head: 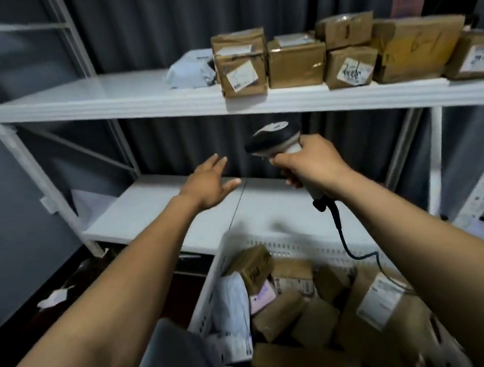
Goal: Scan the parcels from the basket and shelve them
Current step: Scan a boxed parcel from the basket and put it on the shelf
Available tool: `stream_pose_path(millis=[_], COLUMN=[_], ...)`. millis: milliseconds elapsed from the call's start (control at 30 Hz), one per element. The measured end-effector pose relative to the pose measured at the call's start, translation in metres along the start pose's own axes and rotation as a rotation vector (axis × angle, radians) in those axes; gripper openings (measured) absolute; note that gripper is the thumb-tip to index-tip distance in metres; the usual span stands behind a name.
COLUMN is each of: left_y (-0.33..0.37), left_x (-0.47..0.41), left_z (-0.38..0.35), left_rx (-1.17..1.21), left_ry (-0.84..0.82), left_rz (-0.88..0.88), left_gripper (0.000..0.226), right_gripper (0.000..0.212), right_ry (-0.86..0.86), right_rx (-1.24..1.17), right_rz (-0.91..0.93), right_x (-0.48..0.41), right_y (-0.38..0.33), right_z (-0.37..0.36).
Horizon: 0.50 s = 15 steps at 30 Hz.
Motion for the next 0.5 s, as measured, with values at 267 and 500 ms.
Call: stream_pose_path(millis=[267, 500], left_y=[0.038, 0.05], left_x=[0.073, 0.079], left_z=[-0.14, -0.228], left_rx=[-0.056, -0.007], left_ry=[-0.307, -0.374], left_rz=[0.018, 0.115], left_gripper=[0.075, 0.08], right_gripper=[0.012, 0.012], right_ry=[-0.013, -0.051], right_rx=[0.043, 0.169], right_rz=[-0.228, -0.295], right_x=[0.054, 0.052], right_y=[0.098, 0.181], right_z=[0.01, 0.004])
Point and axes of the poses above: each hand's wrist, its own x-axis away from the middle knuckle, its own z-axis out of the back of the hand, y = z × x, the point moved 2 cm from there along -x, towards the middle knuckle, and after that the axes turned 14 degrees about -x, right-handed, at the moved point
